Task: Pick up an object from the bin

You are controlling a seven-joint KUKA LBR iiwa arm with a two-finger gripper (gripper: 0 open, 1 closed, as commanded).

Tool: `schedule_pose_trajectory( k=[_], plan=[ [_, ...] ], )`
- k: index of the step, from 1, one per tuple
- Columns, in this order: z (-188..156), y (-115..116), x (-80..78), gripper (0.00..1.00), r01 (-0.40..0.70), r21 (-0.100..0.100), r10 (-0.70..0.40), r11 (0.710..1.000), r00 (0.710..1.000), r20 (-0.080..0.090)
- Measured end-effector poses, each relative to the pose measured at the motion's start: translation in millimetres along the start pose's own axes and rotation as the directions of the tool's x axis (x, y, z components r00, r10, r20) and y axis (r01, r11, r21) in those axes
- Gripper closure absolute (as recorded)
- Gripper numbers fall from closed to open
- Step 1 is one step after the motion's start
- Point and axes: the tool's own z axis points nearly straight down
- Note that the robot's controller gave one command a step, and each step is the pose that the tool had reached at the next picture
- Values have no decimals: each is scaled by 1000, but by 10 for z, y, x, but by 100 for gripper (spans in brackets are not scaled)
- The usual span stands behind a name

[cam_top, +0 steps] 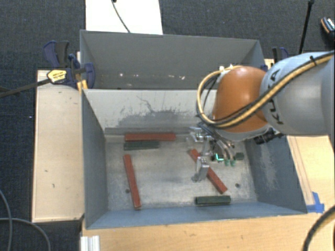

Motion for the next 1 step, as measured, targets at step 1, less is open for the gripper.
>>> schedule_pose_trajectory(
  k=[1],
  plan=[
    [527,-634,-31,0,142,3,-142,990,990,3]
  ],
)
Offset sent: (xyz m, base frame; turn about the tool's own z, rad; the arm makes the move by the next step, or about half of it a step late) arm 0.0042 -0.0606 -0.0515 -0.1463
